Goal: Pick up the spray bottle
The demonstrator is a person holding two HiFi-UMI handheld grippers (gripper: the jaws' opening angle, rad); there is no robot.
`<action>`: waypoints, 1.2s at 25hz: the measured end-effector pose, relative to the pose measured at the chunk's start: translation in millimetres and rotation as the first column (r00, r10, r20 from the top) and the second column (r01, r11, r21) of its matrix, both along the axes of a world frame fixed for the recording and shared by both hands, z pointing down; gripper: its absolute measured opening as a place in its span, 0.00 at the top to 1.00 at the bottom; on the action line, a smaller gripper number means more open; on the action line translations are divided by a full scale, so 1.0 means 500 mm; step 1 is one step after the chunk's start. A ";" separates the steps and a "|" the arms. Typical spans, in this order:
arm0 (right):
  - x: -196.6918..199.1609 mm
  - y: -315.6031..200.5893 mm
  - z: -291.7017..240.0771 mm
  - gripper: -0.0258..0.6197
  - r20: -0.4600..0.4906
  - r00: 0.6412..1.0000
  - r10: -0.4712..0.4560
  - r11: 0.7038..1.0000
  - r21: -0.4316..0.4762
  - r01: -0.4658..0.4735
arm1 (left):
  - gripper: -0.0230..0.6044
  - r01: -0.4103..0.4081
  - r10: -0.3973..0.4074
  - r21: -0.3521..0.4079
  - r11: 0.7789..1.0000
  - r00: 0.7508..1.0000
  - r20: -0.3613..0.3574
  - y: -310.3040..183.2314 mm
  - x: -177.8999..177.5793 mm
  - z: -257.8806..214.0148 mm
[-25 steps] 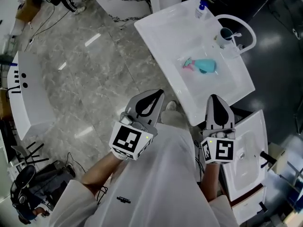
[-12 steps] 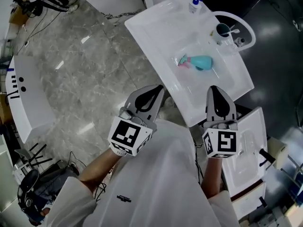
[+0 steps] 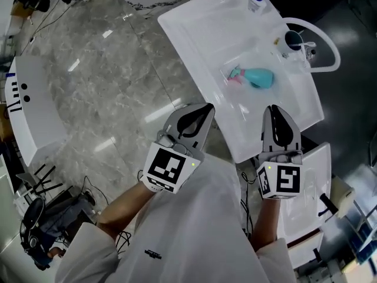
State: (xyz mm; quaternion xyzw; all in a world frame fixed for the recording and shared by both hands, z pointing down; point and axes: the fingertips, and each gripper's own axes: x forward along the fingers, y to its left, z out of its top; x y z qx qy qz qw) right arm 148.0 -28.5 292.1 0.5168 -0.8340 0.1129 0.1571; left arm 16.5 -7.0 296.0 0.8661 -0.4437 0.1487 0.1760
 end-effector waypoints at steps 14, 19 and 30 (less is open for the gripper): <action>-0.041 -0.151 0.168 0.83 -0.104 0.989 -0.107 0.987 -0.133 0.093 | 0.96 -0.013 0.014 -0.113 0.994 1.000 0.005 -0.093 0.006 0.130; -0.055 -0.186 0.266 0.80 -0.170 0.959 -0.226 0.957 -0.225 0.185 | 0.96 0.007 -0.010 -0.144 0.990 1.000 -0.025 -0.125 0.010 0.175; -0.088 -0.225 0.457 0.77 -0.293 0.823 -0.487 0.844 -0.401 0.356 | 0.96 0.068 -0.080 -0.235 0.970 0.996 -0.043 -0.168 0.026 0.280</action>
